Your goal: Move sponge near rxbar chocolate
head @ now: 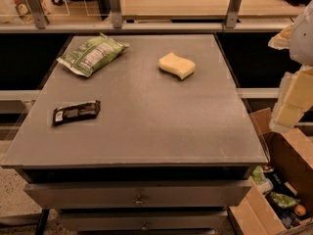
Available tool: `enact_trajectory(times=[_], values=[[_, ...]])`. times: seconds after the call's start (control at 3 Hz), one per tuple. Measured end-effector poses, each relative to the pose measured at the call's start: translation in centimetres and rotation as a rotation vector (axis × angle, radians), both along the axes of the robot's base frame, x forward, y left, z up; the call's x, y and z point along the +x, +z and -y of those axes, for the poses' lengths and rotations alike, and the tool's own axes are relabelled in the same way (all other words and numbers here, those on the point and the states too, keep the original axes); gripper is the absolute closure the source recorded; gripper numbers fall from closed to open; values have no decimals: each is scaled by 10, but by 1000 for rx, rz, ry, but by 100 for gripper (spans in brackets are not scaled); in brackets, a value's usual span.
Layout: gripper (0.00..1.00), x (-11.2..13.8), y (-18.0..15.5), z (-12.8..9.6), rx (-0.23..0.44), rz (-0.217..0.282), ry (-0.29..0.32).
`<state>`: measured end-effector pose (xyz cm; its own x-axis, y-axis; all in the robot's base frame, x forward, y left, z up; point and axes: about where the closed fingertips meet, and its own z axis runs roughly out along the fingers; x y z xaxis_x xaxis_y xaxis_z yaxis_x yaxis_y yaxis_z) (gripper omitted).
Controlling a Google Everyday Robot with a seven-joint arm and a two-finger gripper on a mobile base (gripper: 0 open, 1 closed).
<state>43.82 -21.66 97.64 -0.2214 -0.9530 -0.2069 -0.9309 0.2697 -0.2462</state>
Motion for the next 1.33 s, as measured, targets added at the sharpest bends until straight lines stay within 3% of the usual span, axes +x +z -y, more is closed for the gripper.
enact_trajectory(times=[0.67,1.0,1.33], values=[[0,15,-8,-7,-17,-12,-3],[0,44,-23,-19,-9,-18,8],[0,85,-36,-32,19,16,32]])
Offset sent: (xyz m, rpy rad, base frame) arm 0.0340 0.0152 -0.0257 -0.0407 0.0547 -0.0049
